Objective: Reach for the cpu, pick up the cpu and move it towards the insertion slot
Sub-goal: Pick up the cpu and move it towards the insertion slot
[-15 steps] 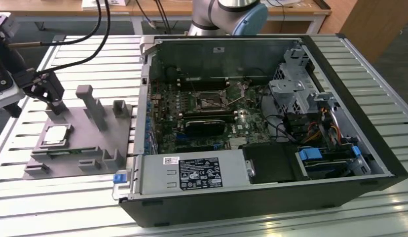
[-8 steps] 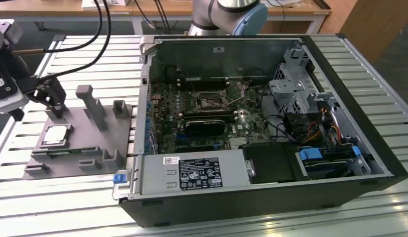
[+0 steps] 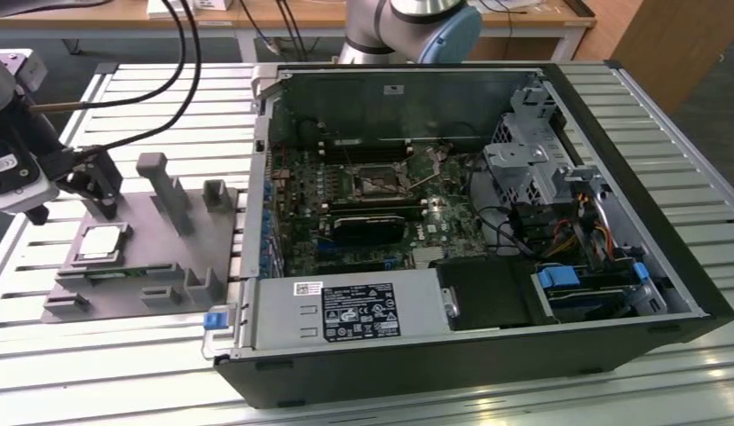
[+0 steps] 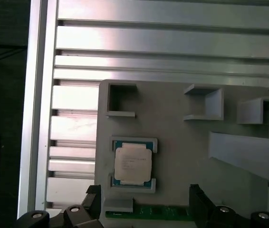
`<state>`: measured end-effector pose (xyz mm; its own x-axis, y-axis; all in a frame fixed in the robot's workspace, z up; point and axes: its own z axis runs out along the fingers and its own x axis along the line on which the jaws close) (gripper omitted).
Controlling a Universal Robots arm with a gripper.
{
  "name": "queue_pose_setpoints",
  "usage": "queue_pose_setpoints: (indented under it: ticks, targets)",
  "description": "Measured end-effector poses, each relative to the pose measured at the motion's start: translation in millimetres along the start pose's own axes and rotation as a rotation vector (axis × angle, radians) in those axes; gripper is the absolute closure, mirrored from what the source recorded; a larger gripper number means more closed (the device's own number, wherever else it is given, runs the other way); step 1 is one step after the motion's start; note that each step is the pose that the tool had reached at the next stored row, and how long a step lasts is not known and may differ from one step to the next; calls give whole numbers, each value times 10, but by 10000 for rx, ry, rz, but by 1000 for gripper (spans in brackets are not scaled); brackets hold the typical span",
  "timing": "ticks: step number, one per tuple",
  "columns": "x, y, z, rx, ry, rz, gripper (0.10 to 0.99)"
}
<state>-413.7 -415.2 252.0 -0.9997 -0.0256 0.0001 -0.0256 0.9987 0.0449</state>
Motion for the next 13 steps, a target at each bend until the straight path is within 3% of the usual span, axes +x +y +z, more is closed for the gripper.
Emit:
queue_pose_setpoints:
  ticks: [13]
  targets:
    - [7, -10, 236, -2, 0, 0, 263]
